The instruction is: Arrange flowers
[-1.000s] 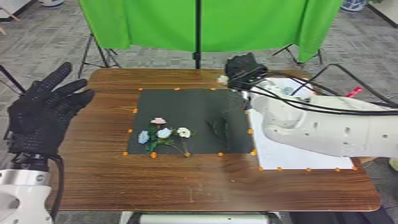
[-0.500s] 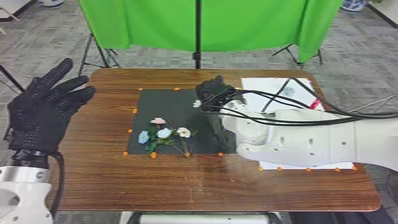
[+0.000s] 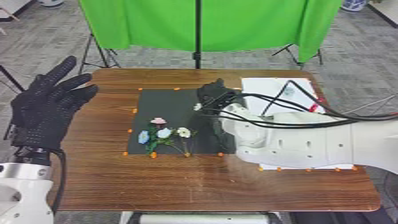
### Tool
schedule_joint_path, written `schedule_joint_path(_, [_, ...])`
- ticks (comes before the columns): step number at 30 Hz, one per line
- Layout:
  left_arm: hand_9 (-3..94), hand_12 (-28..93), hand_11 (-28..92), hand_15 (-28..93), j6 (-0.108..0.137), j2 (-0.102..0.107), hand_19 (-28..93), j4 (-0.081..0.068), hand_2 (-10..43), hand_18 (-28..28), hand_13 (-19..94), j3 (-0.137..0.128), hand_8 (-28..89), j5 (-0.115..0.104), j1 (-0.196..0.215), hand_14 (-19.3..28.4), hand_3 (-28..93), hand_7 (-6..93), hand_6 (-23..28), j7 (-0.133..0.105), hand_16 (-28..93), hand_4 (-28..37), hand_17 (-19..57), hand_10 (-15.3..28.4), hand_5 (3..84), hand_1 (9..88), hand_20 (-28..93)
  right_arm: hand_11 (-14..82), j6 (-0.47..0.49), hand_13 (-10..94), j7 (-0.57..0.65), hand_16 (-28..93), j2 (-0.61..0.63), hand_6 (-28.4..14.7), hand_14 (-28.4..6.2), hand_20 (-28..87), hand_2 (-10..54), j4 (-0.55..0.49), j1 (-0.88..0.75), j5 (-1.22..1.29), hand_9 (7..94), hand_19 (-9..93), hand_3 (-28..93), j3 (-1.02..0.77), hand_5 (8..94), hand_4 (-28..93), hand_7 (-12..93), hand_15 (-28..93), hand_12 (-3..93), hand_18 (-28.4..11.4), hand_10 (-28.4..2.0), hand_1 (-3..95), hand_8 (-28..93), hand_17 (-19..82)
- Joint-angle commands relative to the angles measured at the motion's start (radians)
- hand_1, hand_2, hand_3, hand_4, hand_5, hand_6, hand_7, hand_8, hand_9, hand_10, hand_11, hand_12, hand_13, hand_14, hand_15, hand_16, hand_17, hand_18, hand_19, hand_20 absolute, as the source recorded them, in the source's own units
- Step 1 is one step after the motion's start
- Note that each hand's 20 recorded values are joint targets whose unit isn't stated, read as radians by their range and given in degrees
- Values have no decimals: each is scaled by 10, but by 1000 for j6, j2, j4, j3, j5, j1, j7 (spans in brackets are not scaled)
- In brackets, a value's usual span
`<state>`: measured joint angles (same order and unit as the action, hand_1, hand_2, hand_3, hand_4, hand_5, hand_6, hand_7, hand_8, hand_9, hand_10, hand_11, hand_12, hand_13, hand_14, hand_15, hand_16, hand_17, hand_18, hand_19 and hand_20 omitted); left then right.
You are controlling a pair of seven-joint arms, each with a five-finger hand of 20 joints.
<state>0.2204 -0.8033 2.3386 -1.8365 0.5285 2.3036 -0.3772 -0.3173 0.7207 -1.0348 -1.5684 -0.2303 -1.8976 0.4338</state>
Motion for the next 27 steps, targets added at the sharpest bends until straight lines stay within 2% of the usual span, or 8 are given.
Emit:
schedule_joint_path(1, [312, 121, 284, 609, -11, 0, 571, -10, 62, 231, 235, 10, -78, -1, 4, 284, 761, 112, 78, 17, -115, -283, -73, 196, 333, 194, 313, 163, 49, 744, 10, 219, -17, 45, -39, 261, -95, -5, 10, -53, 906, 797, 736, 19, 746, -283, 258, 605, 309, -161, -47, 481, -31, 236])
schedule_joint_path(6, [311, 121, 285, 607, -9, 2, 574, -11, 63, 231, 233, 11, -79, 2, 1, 283, 760, 113, 77, 18, -117, -283, -71, 196, 333, 195, 313, 189, 97, 730, 10, 191, -3, 38, -45, 267, -95, -6, -7, -41, 886, 795, 733, -4, 732, -283, 253, 623, 288, -163, -55, 465, -39, 228])
schedule_joint_path(10, [312, 120, 285, 607, -5, -1, 573, -8, 63, 231, 233, 8, -79, 1, 8, 283, 760, 114, 77, 16, -117, -283, -72, 196, 333, 195, 312, 211, 90, 718, 3, 181, 5, 32, -49, 269, -95, -9, -16, -32, 861, 793, 761, -25, 697, -283, 238, 633, 268, -166, -60, 429, -49, 221])
schedule_joint_path(14, [311, 120, 286, 607, -1, -1, 573, -7, 63, 231, 233, 7, -80, -1, 11, 283, 760, 114, 77, 11, -117, -283, -72, 196, 333, 196, 311, 243, 74, 712, 5, 173, 8, 32, -50, 275, -95, -14, -10, -11, 836, 791, 786, -43, 658, -283, 213, 639, 239, -169, -67, 396, -143, 216])
schedule_joint_path(21, [312, 119, 285, 606, 3, -6, 573, -5, 62, 231, 233, 7, -79, 0, 15, 283, 761, 114, 77, 14, -117, -283, -73, 196, 333, 198, 310, 296, 120, 694, -17, 170, 27, 18, -61, 286, -95, -30, -13, 5, 791, 786, 823, -80, 618, -283, 203, 652, 184, -176, -86, 353, -145, 203])
schedule_joint_path(27, [311, 119, 285, 606, 10, -18, 573, 2, 61, 231, 232, -18, -80, 1, 41, 282, 762, 113, 77, 21, -117, -283, -73, 196, 333, 198, 310, 301, 141, 677, -38, 168, 63, 12, -68, 293, -95, -69, -2, 24, 773, 782, 829, -112, 601, -283, 193, 661, 174, -183, -96, 336, -140, 190])
